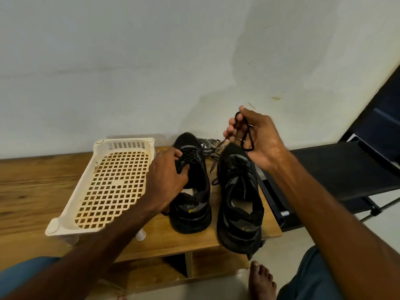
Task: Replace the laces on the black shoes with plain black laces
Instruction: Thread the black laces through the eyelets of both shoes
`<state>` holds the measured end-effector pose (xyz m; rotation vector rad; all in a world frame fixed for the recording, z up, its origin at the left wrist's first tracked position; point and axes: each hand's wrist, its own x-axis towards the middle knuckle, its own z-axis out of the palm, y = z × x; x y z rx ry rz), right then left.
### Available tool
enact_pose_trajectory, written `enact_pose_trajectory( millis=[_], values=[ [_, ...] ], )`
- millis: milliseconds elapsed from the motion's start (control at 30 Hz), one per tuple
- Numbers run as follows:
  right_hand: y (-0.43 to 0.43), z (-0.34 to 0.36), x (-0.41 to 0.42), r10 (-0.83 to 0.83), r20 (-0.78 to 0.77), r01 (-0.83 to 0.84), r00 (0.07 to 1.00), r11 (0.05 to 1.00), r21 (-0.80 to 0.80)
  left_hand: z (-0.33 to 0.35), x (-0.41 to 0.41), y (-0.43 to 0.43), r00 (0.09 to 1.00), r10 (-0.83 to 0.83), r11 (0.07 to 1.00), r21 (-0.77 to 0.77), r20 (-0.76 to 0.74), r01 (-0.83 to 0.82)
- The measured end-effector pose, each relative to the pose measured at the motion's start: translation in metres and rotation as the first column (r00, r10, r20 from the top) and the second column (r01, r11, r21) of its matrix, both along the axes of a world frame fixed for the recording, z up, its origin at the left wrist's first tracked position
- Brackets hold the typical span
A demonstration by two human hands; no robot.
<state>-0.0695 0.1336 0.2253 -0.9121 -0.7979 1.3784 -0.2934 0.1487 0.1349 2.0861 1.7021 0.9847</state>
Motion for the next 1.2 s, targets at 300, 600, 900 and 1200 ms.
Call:
enact_pose_trajectory(
  millis=[300,600,900,1200],
  values=[
    [0.003,-0.034,-0.025,0.068,0.989,-0.321,0.13,0.947,-0.023,0.025,-0.026,-0.004,0.998,-0.061,0.987,-0.152,-0.012,0.059],
    [0.007,-0.033,-0.029,0.027,0.991,-0.27,0.135,0.963,0.011,0.044,-0.042,-0.002,0.957,-0.146,0.916,-0.331,0.25,0.226],
    [0.008,-0.03,-0.03,0.044,0.988,-0.262,0.149,0.965,-0.004,0.04,-0.032,0.0,0.985,-0.126,0.883,-0.439,0.121,0.167],
    [0.0,-0.014,-0.032,-0.042,0.863,-0.111,0.504,0.987,0.114,0.07,-0.045,0.007,0.712,-0.176,0.924,-0.135,0.68,0.358]
  ],
)
